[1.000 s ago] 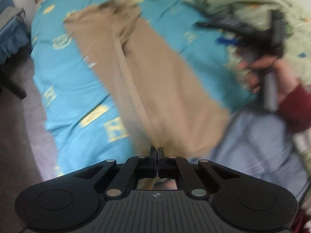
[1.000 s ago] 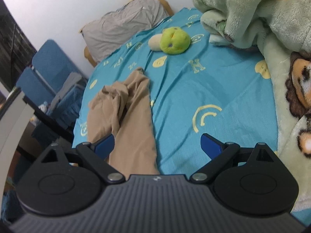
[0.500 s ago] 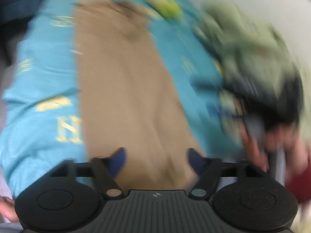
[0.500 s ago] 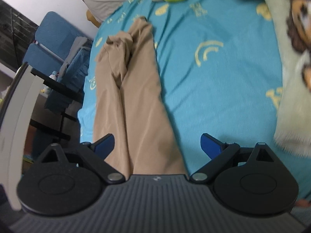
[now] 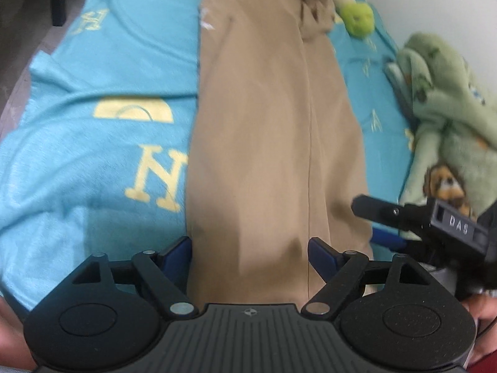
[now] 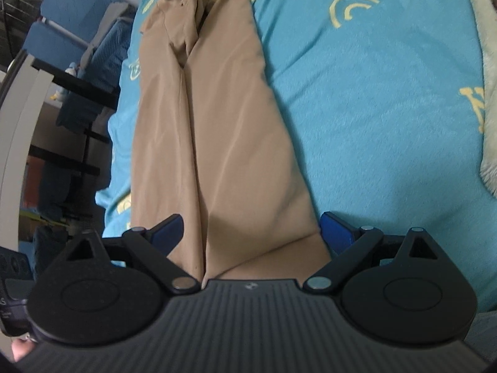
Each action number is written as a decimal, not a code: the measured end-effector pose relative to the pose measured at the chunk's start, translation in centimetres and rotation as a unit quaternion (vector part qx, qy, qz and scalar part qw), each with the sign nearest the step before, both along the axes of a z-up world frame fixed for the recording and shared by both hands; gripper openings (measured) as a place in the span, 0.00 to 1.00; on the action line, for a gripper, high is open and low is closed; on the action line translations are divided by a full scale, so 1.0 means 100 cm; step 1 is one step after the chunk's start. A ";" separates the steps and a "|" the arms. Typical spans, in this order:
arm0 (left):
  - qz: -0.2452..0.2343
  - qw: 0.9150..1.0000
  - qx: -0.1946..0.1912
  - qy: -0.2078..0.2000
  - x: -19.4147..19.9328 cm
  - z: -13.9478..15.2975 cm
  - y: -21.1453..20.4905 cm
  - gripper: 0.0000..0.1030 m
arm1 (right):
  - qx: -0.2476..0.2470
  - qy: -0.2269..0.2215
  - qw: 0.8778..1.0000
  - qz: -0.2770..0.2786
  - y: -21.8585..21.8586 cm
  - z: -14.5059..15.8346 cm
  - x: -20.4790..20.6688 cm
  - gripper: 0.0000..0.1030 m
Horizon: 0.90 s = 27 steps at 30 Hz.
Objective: Fold clothes
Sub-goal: 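Move both grippers over the end of the long tan T-shirt strip, then grasp the strip end with both grippers and fold it over the strip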
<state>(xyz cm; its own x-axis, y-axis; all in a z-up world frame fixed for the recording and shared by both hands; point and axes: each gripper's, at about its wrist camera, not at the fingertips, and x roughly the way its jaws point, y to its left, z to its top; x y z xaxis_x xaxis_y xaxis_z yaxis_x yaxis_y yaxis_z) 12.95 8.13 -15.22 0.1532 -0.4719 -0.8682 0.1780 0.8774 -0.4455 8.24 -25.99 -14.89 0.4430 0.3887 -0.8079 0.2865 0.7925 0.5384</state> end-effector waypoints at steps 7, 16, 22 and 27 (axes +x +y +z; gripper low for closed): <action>-0.059 0.997 0.028 0.027 -0.003 -0.023 -0.016 0.65 | -0.011 0.016 0.999 0.028 0.017 0.000 -0.011 0.95; -0.071 0.996 0.057 0.023 -0.020 -0.021 -0.023 0.19 | -0.098 0.026 0.989 0.109 0.052 0.006 -0.028 0.63; -0.031 0.999 0.014 -0.014 -0.025 -0.006 -0.007 0.08 | -0.126 -0.002 0.984 0.127 0.055 0.017 -0.035 0.14; 0.024 0.994 -0.071 -0.075 -0.035 0.028 0.023 0.07 | -0.110 -0.091 0.984 0.107 0.042 0.052 -0.055 0.13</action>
<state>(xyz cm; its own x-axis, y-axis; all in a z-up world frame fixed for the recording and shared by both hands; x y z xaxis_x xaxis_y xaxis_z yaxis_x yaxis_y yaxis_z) 9.48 10.44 -12.42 0.3015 -0.5776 -0.7586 0.2118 0.8163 -0.5374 2.74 -21.75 -9.65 0.5145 0.3140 -0.7979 0.0154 0.9270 0.3748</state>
